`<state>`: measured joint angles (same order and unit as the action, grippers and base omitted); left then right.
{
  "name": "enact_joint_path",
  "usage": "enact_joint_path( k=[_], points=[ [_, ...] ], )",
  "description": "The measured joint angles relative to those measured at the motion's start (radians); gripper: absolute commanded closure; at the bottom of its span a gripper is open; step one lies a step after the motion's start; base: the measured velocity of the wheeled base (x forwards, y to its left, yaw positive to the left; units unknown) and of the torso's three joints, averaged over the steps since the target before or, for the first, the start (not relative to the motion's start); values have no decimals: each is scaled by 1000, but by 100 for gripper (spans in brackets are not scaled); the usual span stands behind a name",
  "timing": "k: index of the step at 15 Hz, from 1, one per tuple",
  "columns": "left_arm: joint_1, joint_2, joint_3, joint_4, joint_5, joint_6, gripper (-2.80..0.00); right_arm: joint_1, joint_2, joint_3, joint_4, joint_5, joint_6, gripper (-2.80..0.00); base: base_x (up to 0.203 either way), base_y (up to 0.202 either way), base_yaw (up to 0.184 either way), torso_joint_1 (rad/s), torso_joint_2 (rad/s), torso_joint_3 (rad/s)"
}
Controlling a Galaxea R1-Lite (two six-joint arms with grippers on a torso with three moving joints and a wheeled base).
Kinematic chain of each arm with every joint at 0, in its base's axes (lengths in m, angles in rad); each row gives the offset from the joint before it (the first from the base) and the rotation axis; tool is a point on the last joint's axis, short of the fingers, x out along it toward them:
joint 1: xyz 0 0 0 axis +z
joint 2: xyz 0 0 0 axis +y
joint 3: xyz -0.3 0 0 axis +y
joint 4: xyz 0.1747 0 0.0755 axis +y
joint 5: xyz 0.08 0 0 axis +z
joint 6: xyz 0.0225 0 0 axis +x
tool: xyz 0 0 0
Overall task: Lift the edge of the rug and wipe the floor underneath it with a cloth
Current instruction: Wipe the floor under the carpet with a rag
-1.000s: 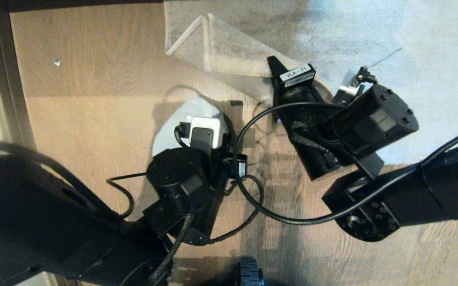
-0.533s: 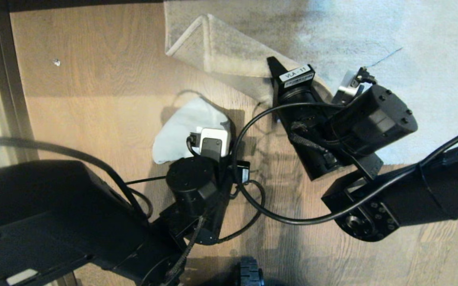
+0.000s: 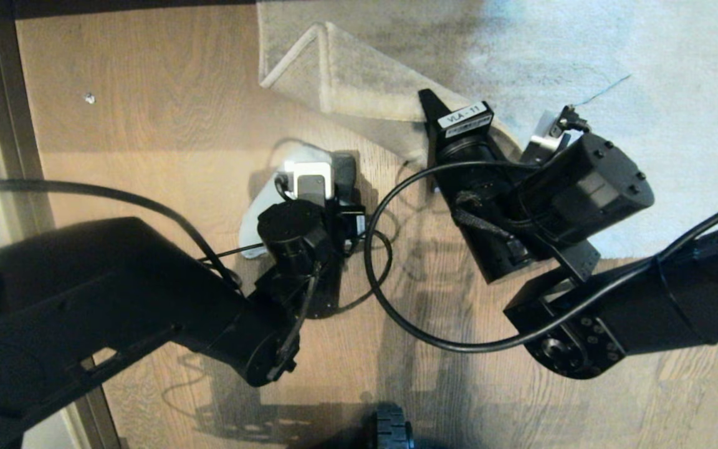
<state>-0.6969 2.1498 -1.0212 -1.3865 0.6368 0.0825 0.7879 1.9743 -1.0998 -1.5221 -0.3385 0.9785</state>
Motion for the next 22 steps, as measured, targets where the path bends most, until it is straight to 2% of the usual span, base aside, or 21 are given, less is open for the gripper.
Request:
enact_joint_path(
  k=[9,13,16,18,22],
  points=[
    [235,-93,-100,121,-5,0,0,1,-1,1,0,1,-1,0,0,0,0,0,0,0],
    [303,-168,-82,139,-7,0,0,2,-2,-2,0,2,-19,0,0,0,0,0,0,0],
    [292,-226,2,135,-7,-2,0,2,-3,-3,0,1,-19,0,0,0,0,0,0,0],
    [248,-260,79,126,-4,-6,0,2,-3,-3,0,1,-19,0,0,0,0,0,0,0],
    [64,-293,287,26,39,-9,0,2,-2,-4,1,1,-20,0,0,0,0,0,0,0]
  ],
)
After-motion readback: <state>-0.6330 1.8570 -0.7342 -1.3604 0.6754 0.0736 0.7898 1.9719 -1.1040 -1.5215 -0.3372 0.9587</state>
